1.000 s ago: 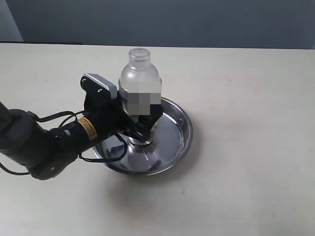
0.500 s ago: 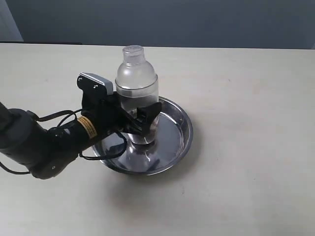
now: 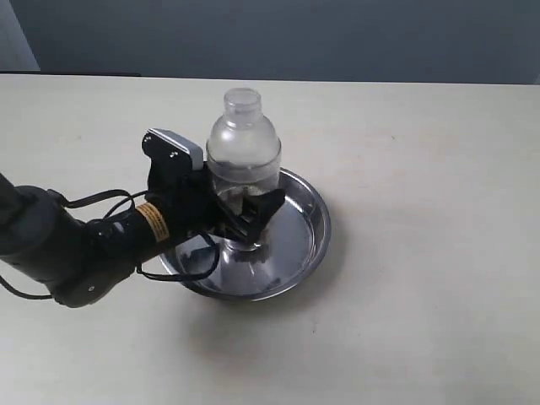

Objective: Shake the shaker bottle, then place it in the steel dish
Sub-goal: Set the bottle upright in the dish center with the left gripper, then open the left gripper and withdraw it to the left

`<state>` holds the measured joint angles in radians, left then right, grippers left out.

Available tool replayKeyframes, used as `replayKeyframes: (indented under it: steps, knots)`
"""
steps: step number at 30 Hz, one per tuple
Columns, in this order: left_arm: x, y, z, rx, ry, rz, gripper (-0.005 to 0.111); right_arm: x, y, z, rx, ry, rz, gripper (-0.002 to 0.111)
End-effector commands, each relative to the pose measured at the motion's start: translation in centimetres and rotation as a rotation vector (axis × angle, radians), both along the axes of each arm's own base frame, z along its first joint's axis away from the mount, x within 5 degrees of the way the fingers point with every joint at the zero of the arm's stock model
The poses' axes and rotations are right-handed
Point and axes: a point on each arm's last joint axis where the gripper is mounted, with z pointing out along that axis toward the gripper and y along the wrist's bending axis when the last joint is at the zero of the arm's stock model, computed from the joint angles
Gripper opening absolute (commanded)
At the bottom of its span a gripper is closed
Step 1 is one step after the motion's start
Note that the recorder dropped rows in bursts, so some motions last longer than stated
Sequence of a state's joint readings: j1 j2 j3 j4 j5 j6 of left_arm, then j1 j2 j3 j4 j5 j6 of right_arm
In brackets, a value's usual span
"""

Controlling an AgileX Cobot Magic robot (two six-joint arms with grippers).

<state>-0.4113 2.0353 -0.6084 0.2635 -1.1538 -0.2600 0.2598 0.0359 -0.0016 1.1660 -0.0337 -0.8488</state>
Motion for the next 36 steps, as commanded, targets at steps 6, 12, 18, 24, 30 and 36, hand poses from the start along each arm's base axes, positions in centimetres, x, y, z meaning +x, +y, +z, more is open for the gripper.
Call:
replayKeyframes:
  steps: [6,12,18,24,30,36]
  knots:
    - [-0.5,-0.2,0.0,0.012,0.012,-0.049,0.105,0.0,0.0,0.0,-0.004,-0.004,-0.003,-0.001]
    - [-1.3,-0.6,0.2,0.008,0.019,-0.127,0.105,0.0,0.0,0.0,-0.004,-0.004,-0.003,-0.001]
    - [-3.0,0.5,1.1,0.045,0.013,-0.099,0.105,0.0,0.0,0.0,-0.004,-0.003,-0.001,-0.001]
    - [-3.5,1.4,1.1,0.064,0.055,-0.024,0.105,0.0,0.0,0.0,-0.004,-0.003,-0.001,-0.001]
    - [-5.3,3.4,2.4,0.095,0.031,0.027,0.105,0.0,0.0,0.0,-0.004,-0.003,-0.001,-0.001]
    - [-7.7,6.0,5.3,0.07,-0.016,0.127,0.104,0.0,0.0,0.0,-0.004,-0.003,-0.001,-0.001]
